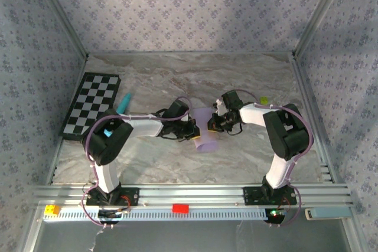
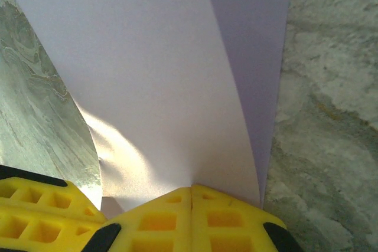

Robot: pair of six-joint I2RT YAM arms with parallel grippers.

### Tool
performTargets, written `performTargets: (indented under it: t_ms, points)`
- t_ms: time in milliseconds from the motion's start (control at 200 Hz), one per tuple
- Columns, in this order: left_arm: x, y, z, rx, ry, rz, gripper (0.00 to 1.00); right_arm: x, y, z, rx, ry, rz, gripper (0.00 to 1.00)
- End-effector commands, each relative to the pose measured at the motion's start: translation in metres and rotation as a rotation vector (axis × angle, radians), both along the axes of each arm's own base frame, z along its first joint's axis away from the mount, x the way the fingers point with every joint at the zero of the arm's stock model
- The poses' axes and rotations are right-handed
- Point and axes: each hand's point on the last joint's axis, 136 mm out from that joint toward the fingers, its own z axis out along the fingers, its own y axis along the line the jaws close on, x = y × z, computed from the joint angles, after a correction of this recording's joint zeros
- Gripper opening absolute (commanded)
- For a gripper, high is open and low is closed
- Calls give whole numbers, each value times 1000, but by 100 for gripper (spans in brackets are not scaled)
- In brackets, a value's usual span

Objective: Fold a paper plane with a square sheet of paper (pick it up from the middle)
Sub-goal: First fold the square sheet of paper in half at the center of the table.

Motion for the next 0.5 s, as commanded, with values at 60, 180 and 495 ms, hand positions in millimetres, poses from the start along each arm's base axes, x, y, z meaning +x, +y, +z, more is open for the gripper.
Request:
performTargets:
  t_ms: [60,180,495]
  points:
    - [-19,20,-31,92,44,3,0,-30,-34,-37,-171,134,-52,0]
    - [-29,32,-44,140,54,-11,0,-29,-35,-37,-171,131,-60,0]
    - [-16,17,8,41,-55,-9,2,-28,-35,-35,-168,128,-64,0]
